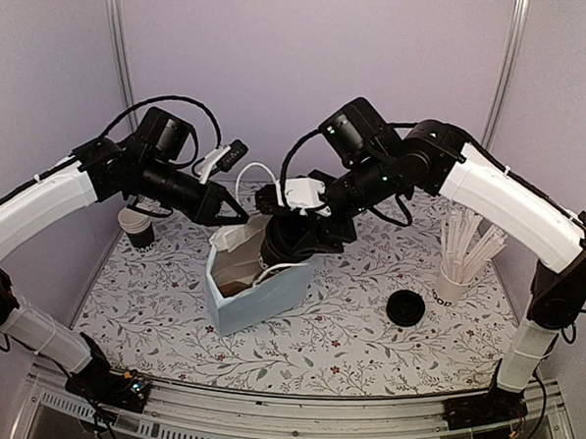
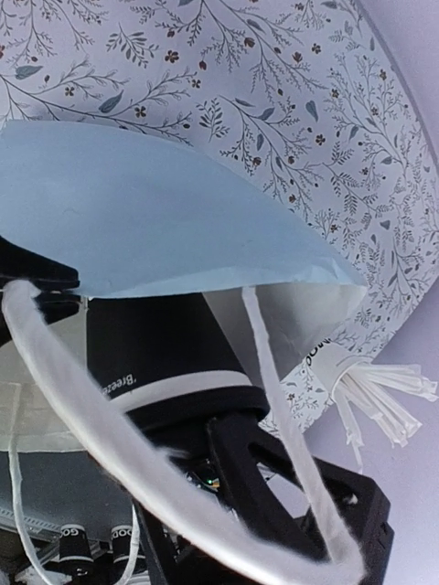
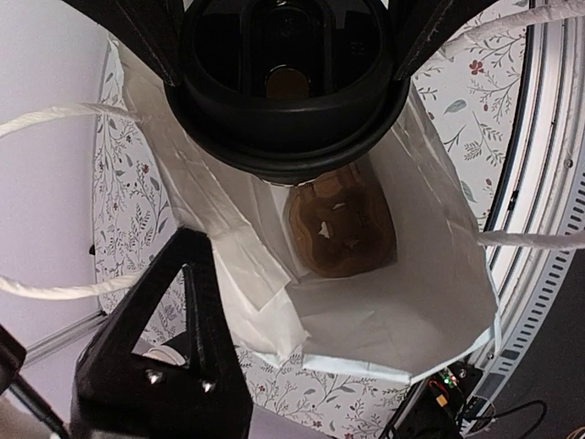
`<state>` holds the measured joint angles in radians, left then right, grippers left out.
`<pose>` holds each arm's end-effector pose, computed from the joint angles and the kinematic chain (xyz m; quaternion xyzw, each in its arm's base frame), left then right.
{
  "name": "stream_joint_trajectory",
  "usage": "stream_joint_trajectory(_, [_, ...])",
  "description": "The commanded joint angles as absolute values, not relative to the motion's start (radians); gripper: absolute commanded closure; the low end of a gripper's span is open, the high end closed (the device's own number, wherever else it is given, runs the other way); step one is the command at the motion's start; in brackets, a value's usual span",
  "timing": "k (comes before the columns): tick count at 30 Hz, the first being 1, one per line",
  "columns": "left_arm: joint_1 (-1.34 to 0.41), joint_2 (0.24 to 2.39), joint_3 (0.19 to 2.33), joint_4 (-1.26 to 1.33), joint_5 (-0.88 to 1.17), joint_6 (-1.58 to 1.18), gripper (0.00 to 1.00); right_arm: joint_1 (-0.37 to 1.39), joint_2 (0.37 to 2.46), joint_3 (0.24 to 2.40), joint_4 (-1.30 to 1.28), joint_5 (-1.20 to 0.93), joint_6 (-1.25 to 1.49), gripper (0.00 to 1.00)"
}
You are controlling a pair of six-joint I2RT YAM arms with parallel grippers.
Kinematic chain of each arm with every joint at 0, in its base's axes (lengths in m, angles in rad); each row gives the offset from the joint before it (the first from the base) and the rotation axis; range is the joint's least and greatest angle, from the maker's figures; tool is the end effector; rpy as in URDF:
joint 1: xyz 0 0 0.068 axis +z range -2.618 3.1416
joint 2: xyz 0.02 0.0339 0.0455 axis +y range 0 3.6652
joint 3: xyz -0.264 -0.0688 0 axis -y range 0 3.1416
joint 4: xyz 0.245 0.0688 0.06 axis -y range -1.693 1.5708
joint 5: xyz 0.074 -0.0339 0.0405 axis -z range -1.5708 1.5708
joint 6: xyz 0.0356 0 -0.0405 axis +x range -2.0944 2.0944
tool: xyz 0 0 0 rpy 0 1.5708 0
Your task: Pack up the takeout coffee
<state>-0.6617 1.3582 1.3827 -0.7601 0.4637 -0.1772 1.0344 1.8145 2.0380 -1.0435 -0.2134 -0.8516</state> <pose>0.2160 -0.1884 0.3665 0.3039 0.8413 -0.3526 0.2750 0.1895 0.3335 0.4030 -0.7716 0.5118 0.1319 0.3540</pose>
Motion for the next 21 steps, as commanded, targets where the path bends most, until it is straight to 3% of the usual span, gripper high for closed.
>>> stream_joint_trajectory(1, [-0.686, 1.384, 1.427, -0.746, 0.463, -0.181, 1.00, 1.043, 1.743, 1.990, -1.063, -0.157, -0.871, 0.46])
stream_joint_trajectory(3, [-0.697, 1.389, 1.445, -0.748, 0.464, -0.177, 0.97, 1.044, 1.735, 1.982, -1.080, -0.154, -0.874, 0.46])
stream_joint_trajectory(4, [-0.705, 1.390, 1.459, -0.749, 0.459, -0.178, 0.87, 1.047, 1.730, 1.978, -1.086, -0.151, -0.874, 0.46])
stream_joint_trajectory(8, [-0.714, 1.348, 1.475, -0.676, 0.516, -0.166, 0.27, 1.061, 1.702, 1.910, -1.083, -0.127, -0.888, 0.47])
stream_joint_trajectory(10, [-0.708, 1.297, 1.450, -0.590, 0.502, -0.163, 0.06, 1.063, 1.683, 1.864, -1.066, -0.118, -0.891, 0.47])
stream_joint_trajectory(12, [-0.677, 1.268, 1.426, -0.524, 0.483, -0.167, 0.00, 1.065, 1.675, 1.833, -1.058, -0.117, -0.893, 0.48])
stream_joint_trajectory(21, [-0.469, 1.370, 1.235, -0.354, 0.403, -0.239, 0.00, 1.097, 1.647, 1.783, -1.037, -0.082, -0.917, 0.48])
